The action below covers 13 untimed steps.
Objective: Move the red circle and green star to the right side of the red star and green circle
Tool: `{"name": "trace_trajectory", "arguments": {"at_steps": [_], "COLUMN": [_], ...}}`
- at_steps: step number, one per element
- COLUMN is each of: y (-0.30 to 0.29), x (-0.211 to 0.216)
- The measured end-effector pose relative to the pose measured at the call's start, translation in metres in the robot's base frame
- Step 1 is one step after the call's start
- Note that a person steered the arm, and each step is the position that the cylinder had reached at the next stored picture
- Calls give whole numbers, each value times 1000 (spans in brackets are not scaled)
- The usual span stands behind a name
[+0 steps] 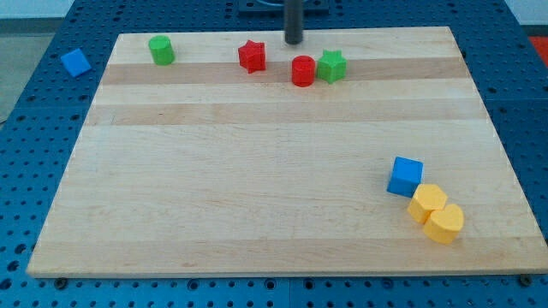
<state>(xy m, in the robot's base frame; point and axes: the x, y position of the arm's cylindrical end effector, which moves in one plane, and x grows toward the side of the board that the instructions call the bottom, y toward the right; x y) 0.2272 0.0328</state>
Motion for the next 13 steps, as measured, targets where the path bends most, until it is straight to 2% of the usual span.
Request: {"name": "trace_trajectory", "arguments": {"at_steps": [1,3,5,8,10,12,13], "y": [-13,-212,-113,-82,-82,-75,-51], "x": [24,33,9,0,0,26,45]}}
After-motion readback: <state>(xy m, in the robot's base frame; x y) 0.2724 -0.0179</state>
